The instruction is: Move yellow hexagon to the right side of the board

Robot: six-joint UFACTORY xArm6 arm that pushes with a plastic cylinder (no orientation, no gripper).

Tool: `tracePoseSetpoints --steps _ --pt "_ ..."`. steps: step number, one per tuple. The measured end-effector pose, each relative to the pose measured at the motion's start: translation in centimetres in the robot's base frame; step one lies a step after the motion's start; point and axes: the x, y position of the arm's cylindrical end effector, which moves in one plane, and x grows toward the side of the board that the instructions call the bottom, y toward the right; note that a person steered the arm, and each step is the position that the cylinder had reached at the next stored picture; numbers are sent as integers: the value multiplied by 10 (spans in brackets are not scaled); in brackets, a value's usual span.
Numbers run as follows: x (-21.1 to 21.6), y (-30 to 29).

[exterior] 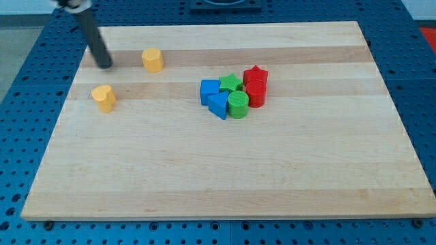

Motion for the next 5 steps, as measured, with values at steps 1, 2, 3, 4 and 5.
tracePoseSetpoints --steps 1,2,3,4,5 --pt "-16 99" --pt "-27 114" --pt "-26 55" --pt "-7 12" --pt "1 24"
